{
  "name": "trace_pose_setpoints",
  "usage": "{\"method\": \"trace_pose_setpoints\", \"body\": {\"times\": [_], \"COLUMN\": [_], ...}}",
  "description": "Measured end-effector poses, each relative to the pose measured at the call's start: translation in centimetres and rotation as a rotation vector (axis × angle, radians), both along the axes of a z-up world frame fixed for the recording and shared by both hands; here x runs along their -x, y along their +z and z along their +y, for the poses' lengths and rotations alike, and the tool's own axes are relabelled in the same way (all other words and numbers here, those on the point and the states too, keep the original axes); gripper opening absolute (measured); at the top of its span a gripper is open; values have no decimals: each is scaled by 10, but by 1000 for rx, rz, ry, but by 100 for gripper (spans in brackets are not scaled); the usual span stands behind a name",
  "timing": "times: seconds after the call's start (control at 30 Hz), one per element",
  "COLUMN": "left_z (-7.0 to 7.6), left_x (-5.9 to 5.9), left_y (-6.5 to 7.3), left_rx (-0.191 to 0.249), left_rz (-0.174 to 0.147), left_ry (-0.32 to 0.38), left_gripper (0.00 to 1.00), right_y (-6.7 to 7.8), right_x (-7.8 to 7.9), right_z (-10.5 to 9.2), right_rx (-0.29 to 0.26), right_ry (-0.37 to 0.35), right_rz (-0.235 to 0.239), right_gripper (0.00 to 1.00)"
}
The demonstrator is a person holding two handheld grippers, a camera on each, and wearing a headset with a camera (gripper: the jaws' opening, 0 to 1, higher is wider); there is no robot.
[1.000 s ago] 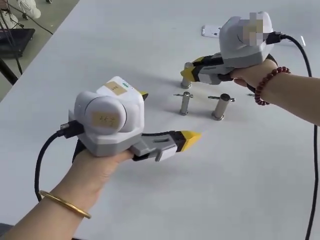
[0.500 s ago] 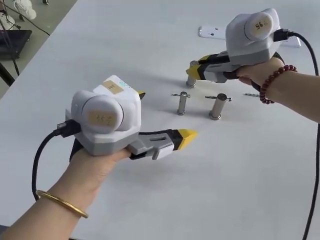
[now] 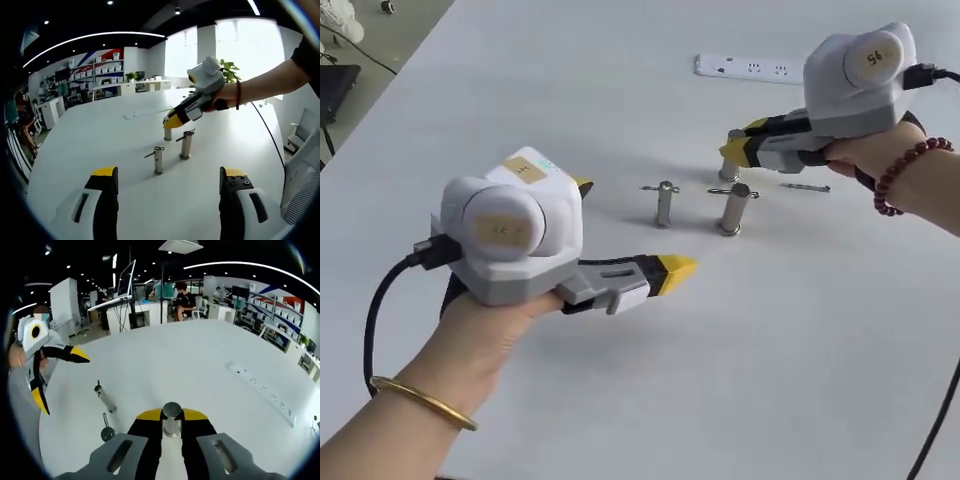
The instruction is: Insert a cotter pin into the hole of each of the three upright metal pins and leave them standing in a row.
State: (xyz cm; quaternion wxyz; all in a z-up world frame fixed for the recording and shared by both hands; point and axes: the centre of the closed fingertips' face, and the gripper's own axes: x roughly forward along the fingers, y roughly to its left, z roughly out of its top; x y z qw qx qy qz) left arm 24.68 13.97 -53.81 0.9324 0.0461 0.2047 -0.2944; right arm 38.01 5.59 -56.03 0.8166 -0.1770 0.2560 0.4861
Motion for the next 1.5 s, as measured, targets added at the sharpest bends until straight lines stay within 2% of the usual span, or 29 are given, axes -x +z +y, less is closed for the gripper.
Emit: {"method": "trace_pose_setpoints", "body": {"times": [0.1, 0.17, 0.3, 0.43, 0.6, 0.87, 1.2, 1.33, 1.5], "left_z": [-2, -4, -7, -10, -14, -16, -20, -26, -21], "left_x": [1, 1, 1, 2, 3, 7, 17, 22, 24], "left_y": [0, 1, 3, 6, 8, 8, 8, 6, 9], "left_rx": [3, 8, 18, 32, 33, 25, 31, 17, 10], "left_rz": [-1, -4, -9, -16, -20, -16, 6, 19, 15], "left_ry": [-8, -11, -29, -41, -57, -75, -77, -92, -73], "left_gripper": [86, 88, 94, 98, 99, 99, 99, 99, 99], "right_y": [2, 1, 2, 5, 7, 12, 12, 11, 11], "right_x": [4, 2, 9, 13, 19, 38, 76, 93, 109], "right_z": [-11, -17, -30, -43, -55, -71, -73, -67, -57], "right_rx": [5, 7, 15, 5, 5, -10, -1, 9, -5], "right_ry": [-15, -23, -39, -62, -73, -98, -90, -61, -40], "right_rz": [3, 5, 8, 11, 7, 18, 12, 8, 14], "right_gripper": [8, 8, 8, 8, 8, 8, 8, 8, 8]}}
